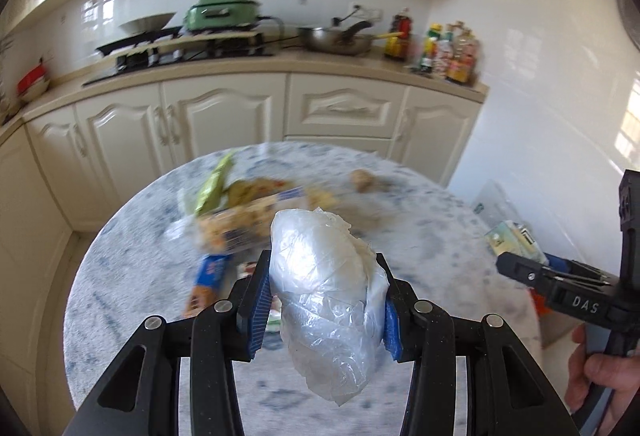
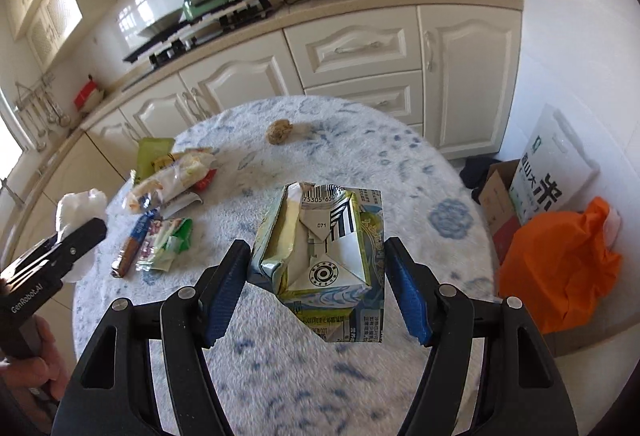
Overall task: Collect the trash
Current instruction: 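Carry both items to the grey bin and open both grippers, then return both tools to the table toward the chocolate bar and packet, then grasp the blue chocolate bar with the left gripper while the right grasps the white-red packet, then carry the chocolate bar and packet toward the grey bin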
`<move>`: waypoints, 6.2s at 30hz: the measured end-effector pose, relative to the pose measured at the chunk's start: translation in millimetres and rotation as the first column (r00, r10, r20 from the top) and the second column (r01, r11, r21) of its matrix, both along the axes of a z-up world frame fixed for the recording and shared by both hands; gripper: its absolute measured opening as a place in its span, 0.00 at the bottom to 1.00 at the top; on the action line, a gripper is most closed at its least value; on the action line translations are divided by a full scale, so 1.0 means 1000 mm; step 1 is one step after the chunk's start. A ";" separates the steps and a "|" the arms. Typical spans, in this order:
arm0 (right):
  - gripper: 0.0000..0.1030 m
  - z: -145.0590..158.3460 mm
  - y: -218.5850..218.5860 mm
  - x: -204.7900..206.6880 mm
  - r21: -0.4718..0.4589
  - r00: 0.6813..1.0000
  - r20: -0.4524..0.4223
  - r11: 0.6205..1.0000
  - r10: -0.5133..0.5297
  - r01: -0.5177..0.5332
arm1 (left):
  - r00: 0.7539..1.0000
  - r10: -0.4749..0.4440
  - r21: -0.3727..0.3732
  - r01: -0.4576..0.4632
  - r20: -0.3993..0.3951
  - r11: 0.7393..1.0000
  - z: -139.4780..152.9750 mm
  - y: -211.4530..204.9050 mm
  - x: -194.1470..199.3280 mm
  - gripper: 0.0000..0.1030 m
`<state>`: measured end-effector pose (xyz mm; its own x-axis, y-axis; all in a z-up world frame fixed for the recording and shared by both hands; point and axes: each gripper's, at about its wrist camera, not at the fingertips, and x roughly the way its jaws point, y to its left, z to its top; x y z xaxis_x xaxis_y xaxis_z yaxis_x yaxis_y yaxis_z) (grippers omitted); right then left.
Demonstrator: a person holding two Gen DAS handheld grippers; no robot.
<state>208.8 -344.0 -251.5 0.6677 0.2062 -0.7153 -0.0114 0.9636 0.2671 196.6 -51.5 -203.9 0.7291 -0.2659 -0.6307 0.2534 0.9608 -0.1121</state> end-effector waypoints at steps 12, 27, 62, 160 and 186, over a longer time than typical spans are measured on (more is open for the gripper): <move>0.67 0.045 -0.074 -0.047 0.035 0.987 0.108 0.993 -0.117 0.113 | 0.975 -0.202 0.003 0.203 0.093 0.979 0.031 -0.098 -0.020 0.41; 0.67 0.029 -0.221 -0.109 0.009 0.909 0.066 0.911 -0.412 0.412 | 0.864 -0.503 -0.024 0.503 0.024 0.864 0.014 -0.260 -0.005 0.41; 1.00 -0.115 -0.300 -0.102 0.045 0.804 -0.240 0.821 -0.545 0.570 | 0.824 -0.543 0.109 0.562 -0.160 0.820 -0.057 -0.454 0.080 0.99; 1.00 -0.061 0.207 0.082 -0.145 0.957 -0.159 0.953 0.242 -0.266 | 0.968 0.169 0.041 -0.165 -0.186 0.985 -0.069 0.116 0.081 0.14; 0.76 -0.026 0.116 0.017 -0.079 0.986 -0.044 0.983 0.160 -0.163 | 0.992 0.096 0.033 -0.094 -0.076 0.995 -0.026 0.045 0.006 0.14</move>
